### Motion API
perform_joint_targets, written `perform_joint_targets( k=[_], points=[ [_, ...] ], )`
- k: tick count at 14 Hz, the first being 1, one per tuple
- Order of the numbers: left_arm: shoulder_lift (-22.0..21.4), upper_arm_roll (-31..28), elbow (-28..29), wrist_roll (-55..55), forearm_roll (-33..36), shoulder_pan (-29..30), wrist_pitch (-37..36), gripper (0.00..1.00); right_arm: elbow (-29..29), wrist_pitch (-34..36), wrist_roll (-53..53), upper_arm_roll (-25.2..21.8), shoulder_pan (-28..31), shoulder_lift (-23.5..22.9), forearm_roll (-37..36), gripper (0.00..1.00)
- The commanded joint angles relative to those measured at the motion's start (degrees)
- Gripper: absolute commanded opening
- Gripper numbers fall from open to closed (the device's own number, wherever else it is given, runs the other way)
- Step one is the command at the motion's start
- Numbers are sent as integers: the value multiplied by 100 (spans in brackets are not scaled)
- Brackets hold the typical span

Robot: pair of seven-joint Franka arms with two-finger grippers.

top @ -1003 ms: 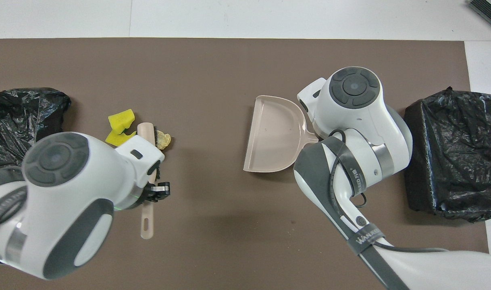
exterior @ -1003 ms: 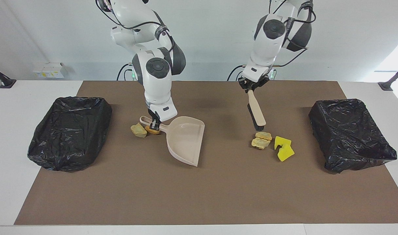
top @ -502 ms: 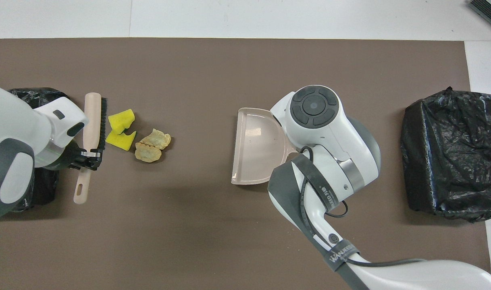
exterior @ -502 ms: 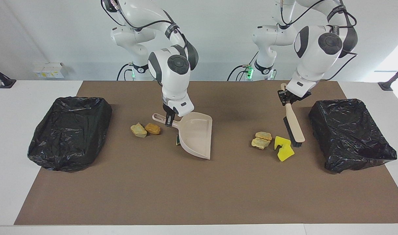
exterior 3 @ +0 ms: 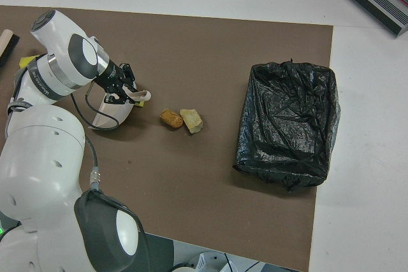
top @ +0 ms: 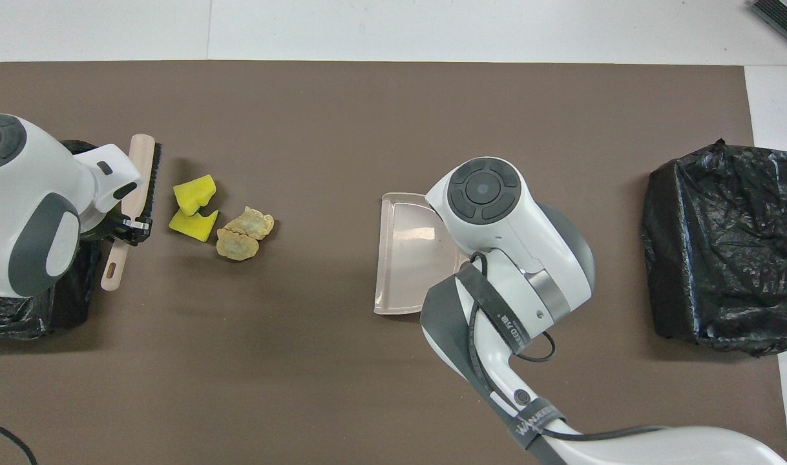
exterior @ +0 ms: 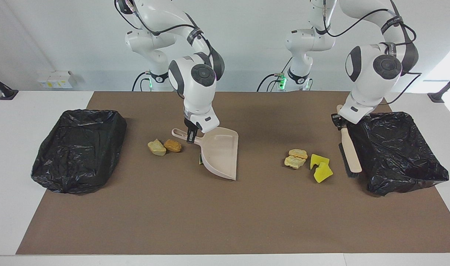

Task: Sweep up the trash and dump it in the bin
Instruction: 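Sweep the sponges and bread into the dustpan with the left gripper's brush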

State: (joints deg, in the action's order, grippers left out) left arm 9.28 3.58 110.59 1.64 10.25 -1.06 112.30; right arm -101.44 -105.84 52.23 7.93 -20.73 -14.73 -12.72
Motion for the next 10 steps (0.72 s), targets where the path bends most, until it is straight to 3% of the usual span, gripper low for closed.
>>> perform_joint_targets(
  k=[1, 7, 10],
  points=[
    [4, 72, 312, -76, 127, 115, 361, 0, -192, -6, -64, 24, -54, 182, -160, 0],
    [-382, 107, 1157, -112, -101, 18, 442, 0, -192, -244, -99, 24, -160, 50, -266, 0],
    [-453, 125, 1272, -68, -470, -218, 425, 0, -201, -332, -160, 33, -160, 41, -240, 0]
  ],
)
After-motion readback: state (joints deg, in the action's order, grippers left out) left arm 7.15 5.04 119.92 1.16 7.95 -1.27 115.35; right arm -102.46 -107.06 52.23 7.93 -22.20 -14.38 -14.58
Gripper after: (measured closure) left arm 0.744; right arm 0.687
